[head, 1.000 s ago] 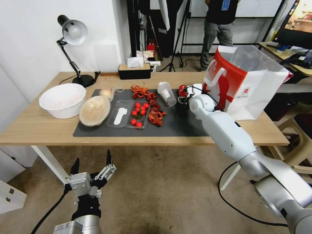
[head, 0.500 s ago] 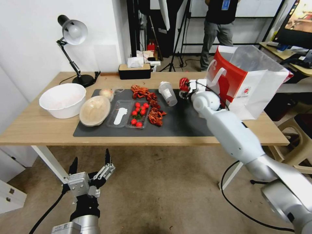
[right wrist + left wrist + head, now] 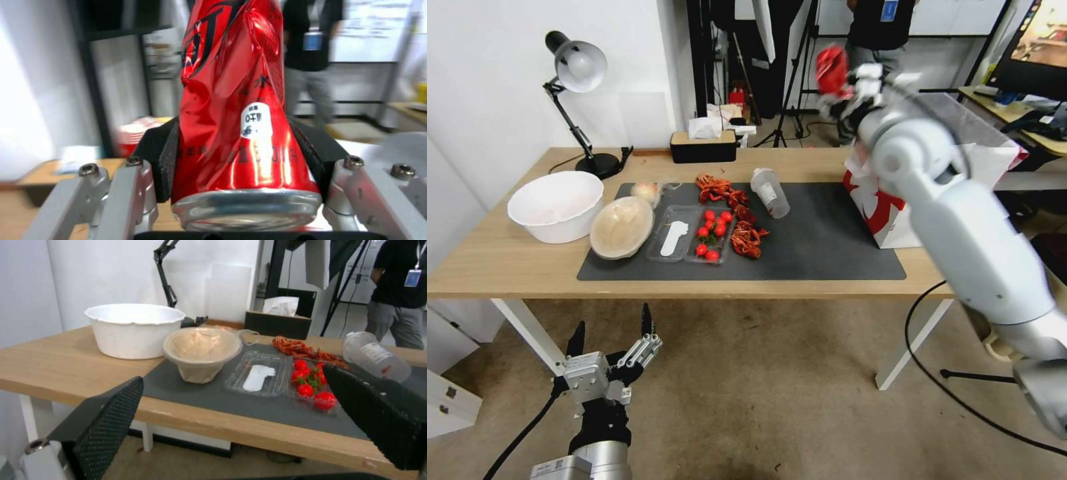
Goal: Pick up the trash from the table and place it into the takeout bag.
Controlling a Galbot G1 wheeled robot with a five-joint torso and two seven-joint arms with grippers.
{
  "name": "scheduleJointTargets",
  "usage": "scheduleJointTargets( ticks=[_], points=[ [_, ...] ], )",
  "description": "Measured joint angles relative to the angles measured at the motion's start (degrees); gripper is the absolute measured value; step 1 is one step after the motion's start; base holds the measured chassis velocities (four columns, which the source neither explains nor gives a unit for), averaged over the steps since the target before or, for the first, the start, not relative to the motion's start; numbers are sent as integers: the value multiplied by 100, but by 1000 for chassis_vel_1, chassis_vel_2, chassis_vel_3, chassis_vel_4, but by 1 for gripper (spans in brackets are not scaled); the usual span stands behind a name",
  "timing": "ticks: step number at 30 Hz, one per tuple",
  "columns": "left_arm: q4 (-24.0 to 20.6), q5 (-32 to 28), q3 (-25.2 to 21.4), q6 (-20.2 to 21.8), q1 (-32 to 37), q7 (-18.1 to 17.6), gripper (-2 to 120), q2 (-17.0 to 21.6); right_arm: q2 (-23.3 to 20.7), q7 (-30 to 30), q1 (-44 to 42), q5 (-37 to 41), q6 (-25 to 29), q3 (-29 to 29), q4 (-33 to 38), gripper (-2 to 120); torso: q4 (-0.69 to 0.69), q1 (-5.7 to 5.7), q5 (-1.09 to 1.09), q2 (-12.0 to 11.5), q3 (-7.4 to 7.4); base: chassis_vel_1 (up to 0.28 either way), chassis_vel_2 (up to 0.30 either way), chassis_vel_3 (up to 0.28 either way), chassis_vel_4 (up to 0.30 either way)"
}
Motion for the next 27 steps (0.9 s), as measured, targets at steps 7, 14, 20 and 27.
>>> scheduleJointTargets(
  ticks=[7, 14, 20, 27],
  points=[
    [1, 9, 8, 30, -28, -4, 100, 0, -442, 127, -224, 95, -17, 294, -200, 51, -1, 0, -2, 0, 0, 0, 0, 0, 0],
    [64, 30, 17, 65, -54, 15, 100, 0, -593, 124, -452, 57, 126, 400, -337, 68, 0, 0, -2, 0, 0, 0, 0, 0, 0],
    [68, 30, 9, 81, -58, 24, 100, 0, -565, 111, -566, 31, 134, 416, -321, 92, 1, 0, -2, 0, 0, 0, 0, 0, 0],
    [29, 22, 3, 81, -23, 27, 100, 0, -543, 63, -646, 63, 138, 411, -136, 100, 0, 0, -2, 0, 0, 0, 0, 0, 0]
  ],
)
